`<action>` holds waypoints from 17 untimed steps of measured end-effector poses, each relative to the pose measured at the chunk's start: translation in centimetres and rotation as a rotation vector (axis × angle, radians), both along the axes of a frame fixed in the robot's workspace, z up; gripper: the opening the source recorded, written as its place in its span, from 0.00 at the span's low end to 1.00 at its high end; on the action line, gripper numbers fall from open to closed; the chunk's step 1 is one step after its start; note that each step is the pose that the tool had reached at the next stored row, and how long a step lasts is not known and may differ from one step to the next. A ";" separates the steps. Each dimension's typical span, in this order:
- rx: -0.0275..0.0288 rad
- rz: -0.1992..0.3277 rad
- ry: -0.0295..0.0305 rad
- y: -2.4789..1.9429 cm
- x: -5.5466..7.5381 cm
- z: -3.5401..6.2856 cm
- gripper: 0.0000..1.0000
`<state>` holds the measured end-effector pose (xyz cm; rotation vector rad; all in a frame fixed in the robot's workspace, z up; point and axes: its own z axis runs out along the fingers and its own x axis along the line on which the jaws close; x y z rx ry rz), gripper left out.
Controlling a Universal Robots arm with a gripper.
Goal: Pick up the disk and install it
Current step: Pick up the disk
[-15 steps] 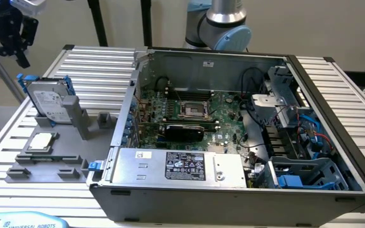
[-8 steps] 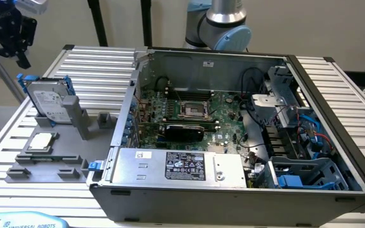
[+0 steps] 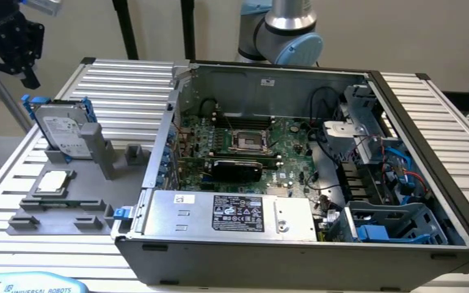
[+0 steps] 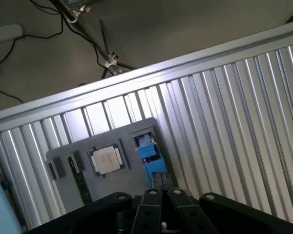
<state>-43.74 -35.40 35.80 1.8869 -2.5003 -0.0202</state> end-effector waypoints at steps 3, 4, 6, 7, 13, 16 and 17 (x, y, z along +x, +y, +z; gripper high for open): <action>0.0000 0.054 -0.0009 0.00 0.0 -0.04 0.11; 0.0000 0.072 -0.0011 0.00 0.0 -0.04 0.11; 0.0001 0.109 -0.0018 0.00 0.0 -0.06 0.11; 0.0002 0.127 -0.0021 0.00 0.0 -0.07 0.11; 0.0000 0.234 -0.0066 0.00 0.0 -0.15 0.11; -0.0001 0.270 -0.0089 0.00 0.0 -0.20 0.11; -0.0002 0.275 -0.0098 0.00 0.0 -0.22 0.11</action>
